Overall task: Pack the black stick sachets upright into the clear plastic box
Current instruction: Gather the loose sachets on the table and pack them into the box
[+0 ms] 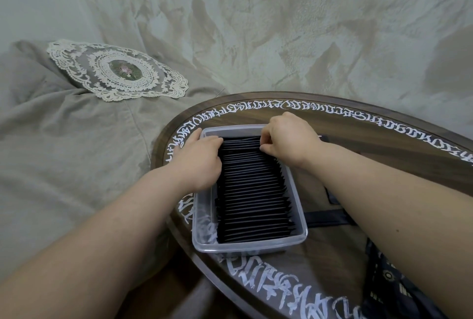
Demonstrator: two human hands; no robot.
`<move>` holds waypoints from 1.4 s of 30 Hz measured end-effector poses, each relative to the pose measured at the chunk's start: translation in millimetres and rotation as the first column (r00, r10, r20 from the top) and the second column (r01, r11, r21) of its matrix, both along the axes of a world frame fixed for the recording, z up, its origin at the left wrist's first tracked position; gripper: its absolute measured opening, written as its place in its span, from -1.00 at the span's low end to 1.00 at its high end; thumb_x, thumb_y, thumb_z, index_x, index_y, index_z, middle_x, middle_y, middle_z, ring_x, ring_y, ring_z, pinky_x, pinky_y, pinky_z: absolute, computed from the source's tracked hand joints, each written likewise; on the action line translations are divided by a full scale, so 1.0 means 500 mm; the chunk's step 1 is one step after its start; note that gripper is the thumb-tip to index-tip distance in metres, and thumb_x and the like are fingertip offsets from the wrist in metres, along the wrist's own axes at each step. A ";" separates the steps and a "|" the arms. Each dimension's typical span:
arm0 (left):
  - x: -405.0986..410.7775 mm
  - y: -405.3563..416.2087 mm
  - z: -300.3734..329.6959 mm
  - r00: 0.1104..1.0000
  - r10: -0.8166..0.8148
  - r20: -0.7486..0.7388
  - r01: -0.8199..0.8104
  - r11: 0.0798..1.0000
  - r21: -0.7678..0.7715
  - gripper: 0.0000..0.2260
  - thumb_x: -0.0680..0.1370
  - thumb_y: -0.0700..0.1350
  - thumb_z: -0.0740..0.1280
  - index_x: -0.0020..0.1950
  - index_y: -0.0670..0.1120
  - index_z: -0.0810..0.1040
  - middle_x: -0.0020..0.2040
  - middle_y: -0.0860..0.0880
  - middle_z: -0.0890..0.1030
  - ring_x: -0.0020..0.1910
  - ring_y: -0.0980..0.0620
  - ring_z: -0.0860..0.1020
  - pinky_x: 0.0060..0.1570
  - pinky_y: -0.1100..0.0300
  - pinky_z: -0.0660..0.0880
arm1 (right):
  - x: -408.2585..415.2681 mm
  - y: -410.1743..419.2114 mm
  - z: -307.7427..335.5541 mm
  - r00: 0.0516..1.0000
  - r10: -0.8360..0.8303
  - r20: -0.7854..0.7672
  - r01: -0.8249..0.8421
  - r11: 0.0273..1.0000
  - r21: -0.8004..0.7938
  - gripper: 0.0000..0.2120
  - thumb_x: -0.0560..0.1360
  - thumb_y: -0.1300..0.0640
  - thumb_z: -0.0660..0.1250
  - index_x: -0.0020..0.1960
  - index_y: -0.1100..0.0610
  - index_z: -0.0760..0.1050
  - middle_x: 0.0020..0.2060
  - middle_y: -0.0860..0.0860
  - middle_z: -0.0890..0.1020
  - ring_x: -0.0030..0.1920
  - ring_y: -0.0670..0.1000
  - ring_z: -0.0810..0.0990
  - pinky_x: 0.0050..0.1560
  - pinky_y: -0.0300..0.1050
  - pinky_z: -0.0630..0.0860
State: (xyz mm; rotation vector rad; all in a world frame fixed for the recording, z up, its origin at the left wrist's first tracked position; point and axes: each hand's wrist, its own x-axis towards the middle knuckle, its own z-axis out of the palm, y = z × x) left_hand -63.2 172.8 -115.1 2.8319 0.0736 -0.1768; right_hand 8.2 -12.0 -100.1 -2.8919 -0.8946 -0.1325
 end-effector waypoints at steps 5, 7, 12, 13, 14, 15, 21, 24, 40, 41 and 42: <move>-0.022 -0.005 0.010 0.996 -0.035 0.087 0.032 0.999 0.036 -0.60 0.62 -0.15 0.05 0.47 0.02 0.31 0.50 0.15 0.26 0.56 -0.03 -0.08 0.45 -0.24 0.05 | -0.003 -0.009 0.000 1.000 0.016 -0.003 -0.016 0.999 0.035 -0.84 0.54 0.04 0.28 0.01 -0.01 0.62 -0.08 -0.06 0.60 0.08 0.07 0.42 -0.07 -0.08 0.41; -0.033 -0.009 0.018 0.995 -0.087 0.042 0.083 0.992 0.099 -0.62 0.65 -0.08 0.02 0.47 0.05 0.30 0.50 0.20 0.23 0.56 -0.01 -0.14 0.44 -0.30 -0.04 | -0.011 -0.024 -0.002 0.997 0.070 -0.034 -0.068 0.996 0.059 -0.81 0.55 0.03 0.25 0.07 -0.05 0.62 -0.02 -0.11 0.61 0.10 0.05 0.37 0.06 -0.03 0.43; -0.039 -0.012 0.022 0.989 -0.113 -0.096 0.131 0.966 0.221 -0.56 0.66 0.08 -0.02 0.55 0.05 0.12 0.57 0.17 0.03 0.54 -0.03 -0.26 0.39 -0.40 -0.13 | -0.040 -0.054 -0.005 0.981 0.157 -0.114 -0.162 0.986 -0.038 -0.66 0.60 0.01 0.11 0.34 -0.15 0.44 0.35 -0.29 0.39 0.33 0.02 0.20 0.31 0.04 0.26; -0.038 -0.014 0.023 0.988 -0.113 -0.105 0.134 0.964 0.231 -0.54 0.66 0.09 -0.02 0.56 0.04 0.10 0.57 0.17 0.01 0.54 -0.04 -0.27 0.38 -0.41 -0.13 | -0.043 -0.055 -0.006 0.981 0.147 -0.128 -0.157 0.985 -0.075 -0.65 0.61 0.00 0.08 0.36 -0.16 0.41 0.39 -0.30 0.34 0.36 0.02 0.17 0.32 0.04 0.23; -0.036 -0.016 0.023 0.988 -0.113 -0.109 0.136 0.963 0.233 -0.54 0.66 0.09 -0.02 0.56 0.04 0.09 0.57 0.16 0.00 0.54 -0.05 -0.28 0.37 -0.41 -0.13 | -0.045 -0.055 -0.007 0.981 0.141 -0.131 -0.155 0.982 -0.107 -0.65 0.62 -0.02 0.04 0.37 -0.16 0.39 0.41 -0.29 0.31 0.38 0.03 0.14 0.31 0.04 0.19; -0.036 -0.017 0.023 0.988 -0.113 -0.108 0.135 0.964 0.228 -0.53 0.66 0.10 -0.02 0.56 0.05 0.07 0.57 0.16 -0.02 0.54 -0.05 -0.29 0.37 -0.41 -0.13 | -0.047 -0.054 -0.007 0.982 0.138 -0.129 -0.155 0.979 -0.132 -0.64 0.62 -0.04 0.02 0.37 -0.16 0.37 0.42 -0.29 0.29 0.40 0.04 0.12 0.30 0.05 0.17; -0.037 -0.015 0.020 0.985 -0.125 -0.122 0.149 0.967 0.209 -0.54 0.66 0.12 -0.02 0.56 0.12 0.07 0.58 0.17 -0.05 0.53 -0.05 -0.32 0.38 -0.42 -0.16 | -0.054 -0.047 -0.001 0.986 0.101 -0.133 -0.131 0.962 -0.238 -0.61 0.63 -0.06 -0.05 0.36 -0.06 0.37 0.43 -0.20 0.30 0.42 0.09 0.10 0.31 0.10 0.17; -0.039 -0.016 0.020 0.990 -0.111 -0.084 0.125 0.976 0.180 -0.54 0.66 0.12 -0.01 0.56 0.11 0.09 0.58 0.16 -0.07 0.53 -0.05 -0.30 0.39 -0.41 -0.13 | -0.066 -0.050 -0.006 0.993 0.089 -0.074 -0.100 0.981 -0.168 -0.62 0.61 -0.01 0.02 0.38 -0.04 0.37 0.44 -0.11 0.28 0.41 0.09 0.13 0.29 0.05 0.23; -0.167 -0.089 0.039 0.978 -0.120 0.171 0.103 0.989 0.105 -0.57 0.63 0.01 0.14 0.51 0.02 0.26 0.55 0.05 0.17 0.56 -0.07 -0.09 0.48 -0.12 0.04 | -0.244 -0.119 -0.022 0.989 0.135 0.057 -0.138 0.988 0.065 -0.75 0.52 -0.02 0.31 0.12 0.08 0.57 0.07 0.03 0.50 0.00 0.14 0.56 -0.03 0.01 0.54; -0.175 -0.096 0.039 0.974 -0.127 0.188 0.107 0.988 0.113 -0.57 0.63 0.00 0.14 0.50 0.02 0.28 0.55 0.05 0.19 0.56 -0.07 -0.07 0.48 -0.11 0.05 | -0.254 -0.109 -0.025 0.995 0.087 0.045 -0.091 0.992 0.090 -0.73 0.54 -0.04 0.28 0.15 0.07 0.55 0.09 0.02 0.48 0.02 0.13 0.55 0.00 0.02 0.53; -0.182 -0.102 0.039 0.969 -0.135 0.205 0.113 0.987 0.116 -0.58 0.62 -0.02 0.15 0.50 0.01 0.30 0.54 0.04 0.21 0.56 -0.07 -0.05 0.48 -0.09 0.06 | -0.262 -0.099 -0.026 0.999 0.047 0.022 -0.050 0.988 0.145 -0.73 0.55 -0.03 0.26 0.18 0.06 0.53 0.11 0.01 0.47 0.05 0.12 0.55 0.05 0.03 0.51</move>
